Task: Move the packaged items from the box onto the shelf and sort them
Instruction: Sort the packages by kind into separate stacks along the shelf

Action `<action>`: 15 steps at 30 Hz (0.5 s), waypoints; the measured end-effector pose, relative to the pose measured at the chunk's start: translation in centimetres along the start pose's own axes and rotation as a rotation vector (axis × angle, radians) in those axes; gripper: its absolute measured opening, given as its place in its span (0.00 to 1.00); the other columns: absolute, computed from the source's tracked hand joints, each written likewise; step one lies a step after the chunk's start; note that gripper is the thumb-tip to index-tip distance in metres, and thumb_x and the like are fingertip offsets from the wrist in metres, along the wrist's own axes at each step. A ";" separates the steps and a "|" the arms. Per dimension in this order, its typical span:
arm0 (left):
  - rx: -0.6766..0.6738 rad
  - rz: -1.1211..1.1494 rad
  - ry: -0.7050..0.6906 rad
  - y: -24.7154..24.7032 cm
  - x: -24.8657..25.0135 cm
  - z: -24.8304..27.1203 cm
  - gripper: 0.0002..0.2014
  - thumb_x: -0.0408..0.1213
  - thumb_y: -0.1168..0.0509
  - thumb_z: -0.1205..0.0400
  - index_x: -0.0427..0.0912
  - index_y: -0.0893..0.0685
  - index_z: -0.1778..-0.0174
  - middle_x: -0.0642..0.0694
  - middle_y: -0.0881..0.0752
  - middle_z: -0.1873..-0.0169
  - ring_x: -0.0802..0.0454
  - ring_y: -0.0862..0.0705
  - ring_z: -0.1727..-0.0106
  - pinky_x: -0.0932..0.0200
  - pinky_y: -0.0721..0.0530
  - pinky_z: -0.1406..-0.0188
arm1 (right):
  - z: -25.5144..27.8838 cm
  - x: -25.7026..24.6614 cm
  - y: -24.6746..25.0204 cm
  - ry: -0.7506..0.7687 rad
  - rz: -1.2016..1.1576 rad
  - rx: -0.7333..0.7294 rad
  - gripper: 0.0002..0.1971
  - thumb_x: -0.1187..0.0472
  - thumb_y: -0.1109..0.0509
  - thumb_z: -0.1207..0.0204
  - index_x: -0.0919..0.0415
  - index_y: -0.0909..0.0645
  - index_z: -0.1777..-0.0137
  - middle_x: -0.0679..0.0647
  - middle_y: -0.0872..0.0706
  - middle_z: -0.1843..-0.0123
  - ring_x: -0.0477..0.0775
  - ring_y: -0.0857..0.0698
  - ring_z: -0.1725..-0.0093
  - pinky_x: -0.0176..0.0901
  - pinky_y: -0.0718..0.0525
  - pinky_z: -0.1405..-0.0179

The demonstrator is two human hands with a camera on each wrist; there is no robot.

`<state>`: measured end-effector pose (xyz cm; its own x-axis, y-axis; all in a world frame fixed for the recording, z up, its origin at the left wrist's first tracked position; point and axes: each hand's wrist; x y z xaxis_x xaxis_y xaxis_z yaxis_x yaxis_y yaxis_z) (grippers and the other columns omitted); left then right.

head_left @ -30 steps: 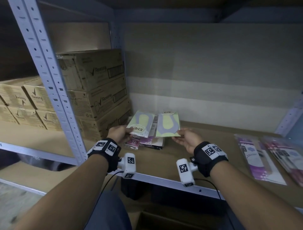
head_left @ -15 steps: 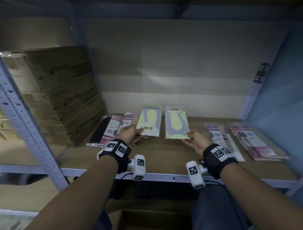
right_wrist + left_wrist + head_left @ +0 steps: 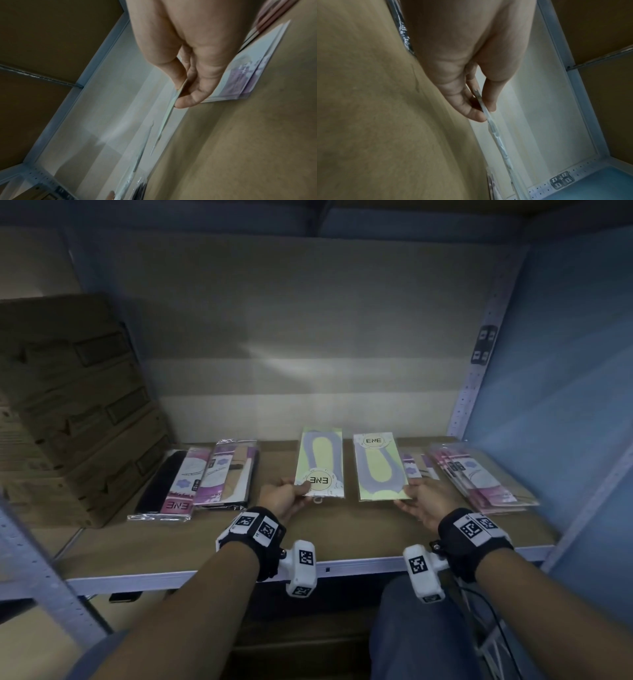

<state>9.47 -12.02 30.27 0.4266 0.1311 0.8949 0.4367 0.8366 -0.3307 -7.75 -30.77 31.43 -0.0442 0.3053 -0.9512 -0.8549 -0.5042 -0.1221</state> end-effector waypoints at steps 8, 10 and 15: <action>0.000 0.001 -0.012 -0.2 -0.4 -0.4 0.09 0.20 0.32 0.23 0.35 0.24 0.56 0.30 0.14 0.45 0.43 0.12 0.54 0.62 0.10 0.66 | -0.7 0.3 0.0 0.024 0.076 0.079 0.07 0.77 0.36 0.23 0.68 0.22 0.49 0.66 0.21 0.37 0.65 0.16 0.49 0.38 0.13 0.76; 0.000 -0.002 -0.011 0.0 -0.2 -0.5 0.09 0.20 0.32 0.23 0.35 0.24 0.56 0.31 0.14 0.44 0.41 0.13 0.51 0.62 0.10 0.64 | -1.0 0.5 -0.6 0.047 0.115 0.098 0.08 0.78 0.37 0.24 0.70 0.22 0.48 0.66 0.20 0.40 0.62 0.16 0.57 0.43 0.10 0.69; -0.012 -0.020 -0.016 0.7 0.3 -0.5 0.08 0.21 0.32 0.23 0.30 0.22 0.51 0.31 0.14 0.45 0.44 0.12 0.53 0.62 0.10 0.62 | -2.1 1.4 -1.9 0.019 0.255 0.114 0.08 0.79 0.37 0.25 0.69 0.22 0.51 0.65 0.20 0.44 0.59 0.16 0.61 0.54 0.12 0.51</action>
<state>10.29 -11.61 30.13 0.4045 0.1231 0.9062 0.4544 0.8329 -0.3159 -5.13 -31.10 29.68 -0.2563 0.1647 -0.9525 -0.8701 -0.4685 0.1531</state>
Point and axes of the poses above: each hand's wrist, its own z-axis away from the middle knuckle, its own y-axis out of the back of the hand, x = y × z
